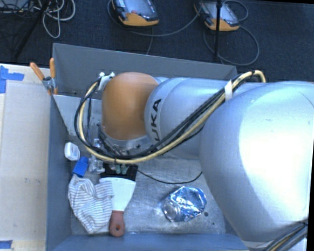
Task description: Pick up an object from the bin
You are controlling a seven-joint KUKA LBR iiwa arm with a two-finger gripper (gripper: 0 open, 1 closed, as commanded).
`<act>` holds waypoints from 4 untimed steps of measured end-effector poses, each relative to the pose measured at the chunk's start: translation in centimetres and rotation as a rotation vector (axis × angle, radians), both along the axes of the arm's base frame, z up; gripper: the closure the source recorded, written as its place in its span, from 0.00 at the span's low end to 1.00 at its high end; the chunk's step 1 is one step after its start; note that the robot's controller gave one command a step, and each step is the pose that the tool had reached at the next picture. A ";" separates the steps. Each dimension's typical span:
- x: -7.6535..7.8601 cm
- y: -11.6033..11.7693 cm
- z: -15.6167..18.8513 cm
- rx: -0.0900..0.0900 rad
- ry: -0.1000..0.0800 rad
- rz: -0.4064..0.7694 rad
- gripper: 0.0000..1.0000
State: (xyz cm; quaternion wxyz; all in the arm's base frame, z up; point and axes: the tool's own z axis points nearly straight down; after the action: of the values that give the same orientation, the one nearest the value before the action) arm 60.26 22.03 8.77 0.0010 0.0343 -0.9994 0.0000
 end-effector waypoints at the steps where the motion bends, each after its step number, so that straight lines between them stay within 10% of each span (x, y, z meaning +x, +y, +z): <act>1: -0.2 -0.6 5.1 -0.002 0.004 0.003 1.00; 2: 0.3 -0.8 10.3 0.004 -0.016 0.037 1.00; 3: -4.4 -1.0 0.1 0.001 -0.005 0.095 0.00; 4: -4.6 -1.0 -0.2 0.001 -0.020 0.046 0.00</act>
Offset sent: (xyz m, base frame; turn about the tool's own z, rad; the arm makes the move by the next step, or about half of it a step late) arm 0.0016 0.0023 -0.0177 -0.5065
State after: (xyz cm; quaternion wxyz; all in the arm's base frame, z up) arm 55.70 21.02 8.52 -0.0090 0.0572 -0.9983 -0.0004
